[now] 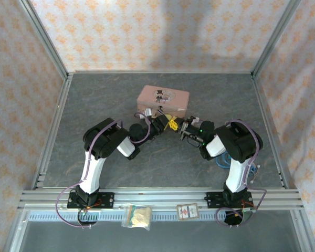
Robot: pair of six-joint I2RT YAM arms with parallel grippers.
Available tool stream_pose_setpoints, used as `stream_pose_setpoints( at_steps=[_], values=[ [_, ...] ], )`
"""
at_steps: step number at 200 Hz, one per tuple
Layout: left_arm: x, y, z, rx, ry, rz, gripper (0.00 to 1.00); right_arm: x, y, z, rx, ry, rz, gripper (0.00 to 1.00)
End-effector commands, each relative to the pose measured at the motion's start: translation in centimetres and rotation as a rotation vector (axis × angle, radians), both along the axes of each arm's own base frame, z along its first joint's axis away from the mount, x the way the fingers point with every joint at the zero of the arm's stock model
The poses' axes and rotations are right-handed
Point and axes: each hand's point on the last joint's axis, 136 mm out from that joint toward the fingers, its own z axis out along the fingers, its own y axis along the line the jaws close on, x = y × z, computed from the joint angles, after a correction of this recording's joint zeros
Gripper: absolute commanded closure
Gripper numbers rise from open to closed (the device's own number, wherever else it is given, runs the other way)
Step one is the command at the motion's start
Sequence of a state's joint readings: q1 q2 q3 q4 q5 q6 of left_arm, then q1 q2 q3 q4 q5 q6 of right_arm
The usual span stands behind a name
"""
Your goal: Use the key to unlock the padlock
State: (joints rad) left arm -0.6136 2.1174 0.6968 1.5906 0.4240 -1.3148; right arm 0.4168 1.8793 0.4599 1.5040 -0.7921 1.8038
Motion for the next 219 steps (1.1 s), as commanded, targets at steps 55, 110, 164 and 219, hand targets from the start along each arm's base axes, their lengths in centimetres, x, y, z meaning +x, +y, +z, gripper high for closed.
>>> stream_pose_setpoints(
  at_steps=[55, 110, 164, 219],
  values=[
    [-1.5, 5.0, 6.7, -0.175, -0.118, 0.142, 0.39, -0.2, 0.1, 1.5, -0.089, -0.189, -0.006, 1.00],
    [-1.5, 6.1, 5.0, -0.131, -0.032, 0.181, 0.31, -0.2, 0.4, -0.2, -0.192, -0.213, 0.018, 1.00],
    [-2.0, 4.1, 0.9, -0.064, 0.108, 0.148, 0.31, -0.6, 0.9, -0.9, -0.273, -0.256, 0.045, 1.00],
    [-2.9, 5.5, 0.3, 0.014, 0.146, 0.199, 0.31, -1.8, 0.3, -6.0, -0.567, -0.248, 0.080, 1.00]
  ],
)
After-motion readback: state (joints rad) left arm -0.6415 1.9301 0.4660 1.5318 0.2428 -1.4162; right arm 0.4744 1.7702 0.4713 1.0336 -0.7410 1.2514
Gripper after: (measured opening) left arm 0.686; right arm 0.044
